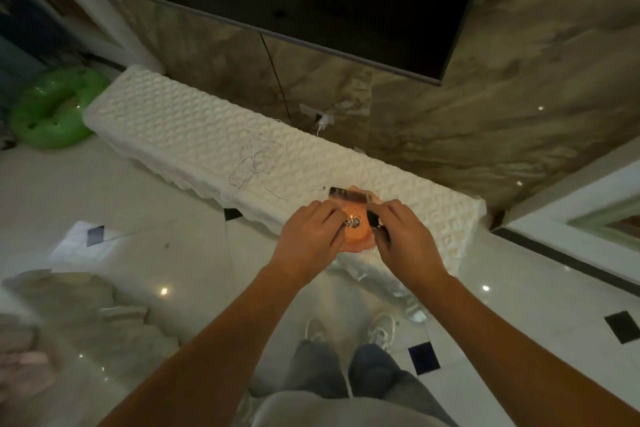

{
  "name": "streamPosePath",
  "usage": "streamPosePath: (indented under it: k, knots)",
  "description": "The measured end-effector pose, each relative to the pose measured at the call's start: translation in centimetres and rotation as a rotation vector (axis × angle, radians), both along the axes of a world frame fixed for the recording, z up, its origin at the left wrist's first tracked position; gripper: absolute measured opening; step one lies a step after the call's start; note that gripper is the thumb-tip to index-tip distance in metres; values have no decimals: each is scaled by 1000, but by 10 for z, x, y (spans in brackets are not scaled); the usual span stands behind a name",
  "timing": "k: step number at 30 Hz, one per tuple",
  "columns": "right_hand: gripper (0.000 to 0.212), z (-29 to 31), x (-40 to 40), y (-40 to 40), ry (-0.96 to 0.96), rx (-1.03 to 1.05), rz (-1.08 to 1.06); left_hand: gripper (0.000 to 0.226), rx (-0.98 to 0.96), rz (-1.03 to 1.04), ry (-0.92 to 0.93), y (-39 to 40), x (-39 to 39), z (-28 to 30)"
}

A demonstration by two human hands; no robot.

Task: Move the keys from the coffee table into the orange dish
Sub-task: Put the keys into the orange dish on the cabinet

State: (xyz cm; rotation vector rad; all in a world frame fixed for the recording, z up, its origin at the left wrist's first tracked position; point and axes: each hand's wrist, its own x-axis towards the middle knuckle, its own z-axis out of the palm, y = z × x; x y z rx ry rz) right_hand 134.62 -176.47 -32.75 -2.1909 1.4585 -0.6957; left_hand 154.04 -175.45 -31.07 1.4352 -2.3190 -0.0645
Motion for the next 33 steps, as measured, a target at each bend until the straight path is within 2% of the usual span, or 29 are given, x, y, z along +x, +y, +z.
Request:
streamPosePath:
  k: [6, 10, 22, 27, 33]
  knots:
    - [39, -31, 12, -29, -13, 60, -80, 10, 160, 22, 62, -35, 3, -35]
    - [39, -64, 19, -46, -24, 97, -110, 9, 168, -1, 69, -58, 10, -70]
    - [34, -240, 35, -71, -64, 263, -273, 14, 314, 49, 162, -89, 17, -257]
    - [34, -293, 43, -72, -67, 300, -277, 11, 337, 71, 190, -88, 21, -306]
    - [36, -330, 46, -77, -81, 341, -349, 11, 409, 49, 147, -95, 20, -349]
